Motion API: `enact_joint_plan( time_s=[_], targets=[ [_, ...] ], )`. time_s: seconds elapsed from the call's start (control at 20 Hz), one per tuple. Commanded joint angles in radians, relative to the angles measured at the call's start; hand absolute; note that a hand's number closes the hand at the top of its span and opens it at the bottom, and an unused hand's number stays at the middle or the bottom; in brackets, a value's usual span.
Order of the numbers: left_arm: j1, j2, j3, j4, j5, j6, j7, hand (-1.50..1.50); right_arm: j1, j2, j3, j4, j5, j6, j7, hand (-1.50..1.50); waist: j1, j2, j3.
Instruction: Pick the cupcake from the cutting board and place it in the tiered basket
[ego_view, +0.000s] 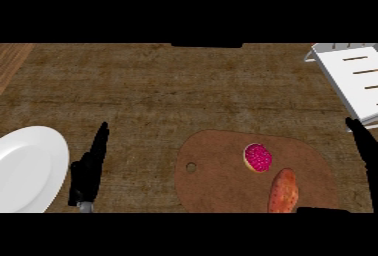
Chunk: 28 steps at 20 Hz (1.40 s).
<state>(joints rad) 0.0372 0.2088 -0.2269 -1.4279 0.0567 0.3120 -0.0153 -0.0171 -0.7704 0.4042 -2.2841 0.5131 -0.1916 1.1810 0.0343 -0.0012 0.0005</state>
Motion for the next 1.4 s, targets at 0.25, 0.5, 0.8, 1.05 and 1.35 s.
enact_joint_plan(
  time_s=[0.25, 0.5, 0.8, 1.05, 1.35],
  targets=[
    [0.031, 0.007, 0.020, 0.046, 0.020, -0.027, 0.000, 0.00, -0.130, 0.092, 0.125, 0.133, 0.072, 0.196, 0.287, -1.50, -0.004, 0.007, -0.007],
    [0.024, 0.000, 0.010, 0.025, 0.008, -0.014, 0.047, 0.00, -0.187, 0.242, 0.191, 0.236, 0.130, 0.220, 0.306, -1.50, -0.011, 0.004, -0.005],
    [0.013, -0.008, 0.025, 0.054, 0.005, -0.011, 0.034, 0.00, -0.277, 0.393, 0.172, 0.359, 0.148, 0.286, 0.306, -1.50, -0.019, 0.004, -0.004],
    [0.062, -0.032, -0.011, -0.009, -0.013, 0.010, 0.036, 0.00, -0.262, 0.427, 0.149, 0.462, 0.131, 0.360, 0.296, -1.50, -0.017, 0.002, -0.003],
    [0.066, 0.007, 0.039, 0.027, 0.012, -0.027, 0.017, 0.00, -0.269, 0.525, 0.116, 0.485, 0.158, 0.425, 0.306, -1.50, -0.035, -0.001, -0.004]
  ],
)
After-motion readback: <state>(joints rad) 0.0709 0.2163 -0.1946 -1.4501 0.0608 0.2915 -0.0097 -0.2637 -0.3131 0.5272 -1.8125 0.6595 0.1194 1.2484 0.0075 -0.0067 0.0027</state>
